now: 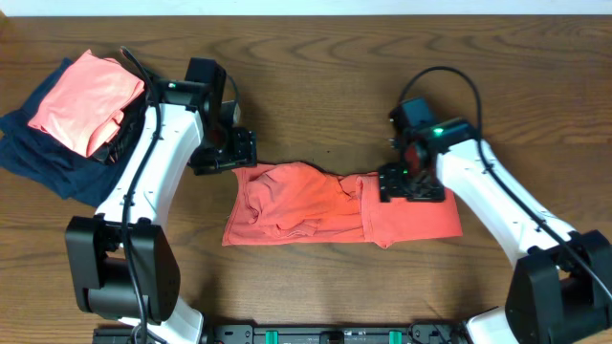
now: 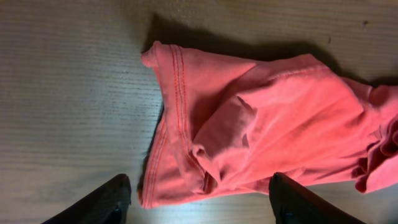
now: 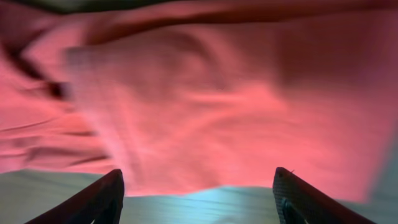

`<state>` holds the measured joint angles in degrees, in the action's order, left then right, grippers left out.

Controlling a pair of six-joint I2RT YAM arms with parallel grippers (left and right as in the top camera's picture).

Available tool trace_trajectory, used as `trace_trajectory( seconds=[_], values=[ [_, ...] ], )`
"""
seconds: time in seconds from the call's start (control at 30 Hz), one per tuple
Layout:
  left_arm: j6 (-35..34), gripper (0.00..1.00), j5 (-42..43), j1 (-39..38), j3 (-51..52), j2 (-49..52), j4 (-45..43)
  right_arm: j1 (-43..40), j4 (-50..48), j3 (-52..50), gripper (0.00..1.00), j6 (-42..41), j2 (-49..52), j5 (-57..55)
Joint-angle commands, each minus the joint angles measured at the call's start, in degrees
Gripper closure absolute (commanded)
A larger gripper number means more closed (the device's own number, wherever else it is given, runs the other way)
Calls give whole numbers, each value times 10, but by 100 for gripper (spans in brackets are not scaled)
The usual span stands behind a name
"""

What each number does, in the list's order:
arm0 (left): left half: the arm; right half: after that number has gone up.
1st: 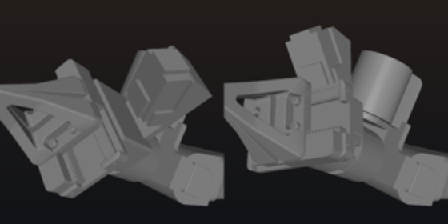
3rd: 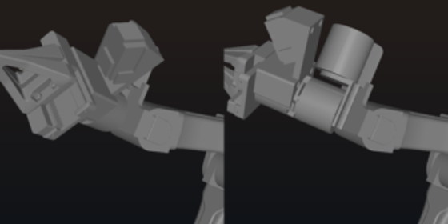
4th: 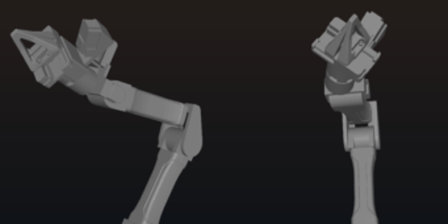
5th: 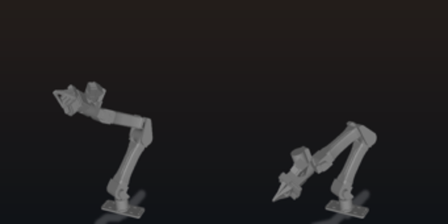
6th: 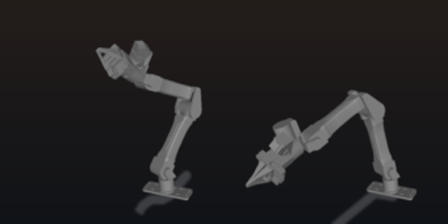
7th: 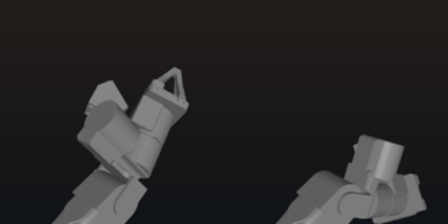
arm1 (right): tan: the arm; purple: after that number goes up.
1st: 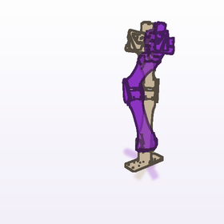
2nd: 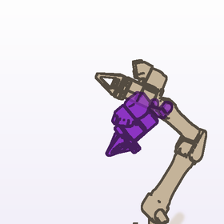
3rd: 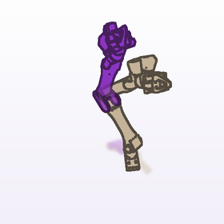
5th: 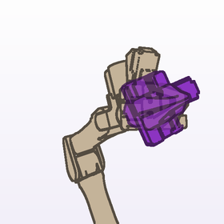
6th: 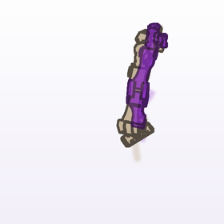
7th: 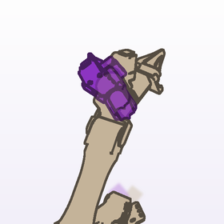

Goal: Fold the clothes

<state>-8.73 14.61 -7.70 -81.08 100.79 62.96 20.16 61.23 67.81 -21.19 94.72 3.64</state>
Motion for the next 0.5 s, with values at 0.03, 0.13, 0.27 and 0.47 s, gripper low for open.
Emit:
trace_trajectory(
  seconds=[0.03,0.13,0.27,0.47],
  values=[
    [25,27,-7,3,48,23,-28,-41,28,6,25,-11,-11,-54],
    [28,26,-5,3,75,40,-58,-61,38,6,25,-10,-11,-54],
    [32,26,31,3,103,68,-94,-74,39,6,24,-10,-11,-54],
    [38,27,57,2,138,107,-137,-75,40,6,25,-10,-11,-54]
  ],
)
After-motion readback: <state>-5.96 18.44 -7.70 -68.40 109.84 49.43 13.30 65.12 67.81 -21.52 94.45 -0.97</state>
